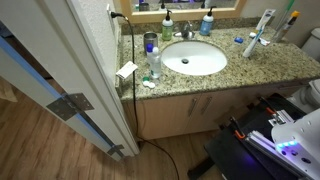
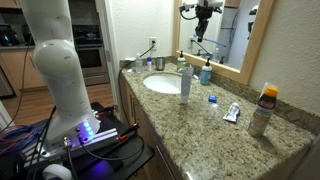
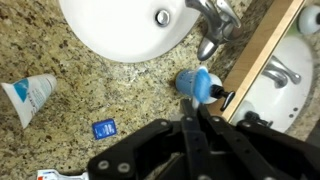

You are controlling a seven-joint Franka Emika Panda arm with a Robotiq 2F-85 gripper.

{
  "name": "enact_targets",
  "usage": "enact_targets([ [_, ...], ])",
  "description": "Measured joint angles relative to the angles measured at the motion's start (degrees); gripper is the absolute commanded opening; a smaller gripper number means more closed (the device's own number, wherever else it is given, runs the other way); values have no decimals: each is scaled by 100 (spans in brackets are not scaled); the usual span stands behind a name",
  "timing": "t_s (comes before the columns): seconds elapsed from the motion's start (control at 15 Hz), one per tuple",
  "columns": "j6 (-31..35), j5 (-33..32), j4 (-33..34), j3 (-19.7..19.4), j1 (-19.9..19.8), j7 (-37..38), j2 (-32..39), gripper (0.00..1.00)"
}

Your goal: Get the toothbrush on top of the small blue object and place it in the silver cup

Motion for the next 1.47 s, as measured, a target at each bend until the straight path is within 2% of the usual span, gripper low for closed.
enact_targets([
  [0.13,-94,-8,-99,0,5,-62,-318,1],
  [0.33,-596,128,-155,68,94,-140,-187,1],
  [0.53,-744,714,-424,435,444,-212,-102,1],
  [0.6,-849,921,-436,578,588,-210,-106,6],
  [0.73,-1124,1177,-417,769,808,-210,-167,6],
  [0.8,-1175,1197,-417,802,850,-209,-213,6],
  [0.87,-1213,1201,-417,800,851,-210,-244,1],
  [1.0,-1307,1179,-415,769,826,-203,-242,1],
  [1.13,-1795,1335,-391,808,863,-227,-109,1],
  [1.27,-2126,1755,-288,947,967,-285,86,1],
  [1.4,-2534,2261,85,1102,1100,-281,332,1],
  [1.47,-2822,2500,349,1152,1137,-256,461,6],
])
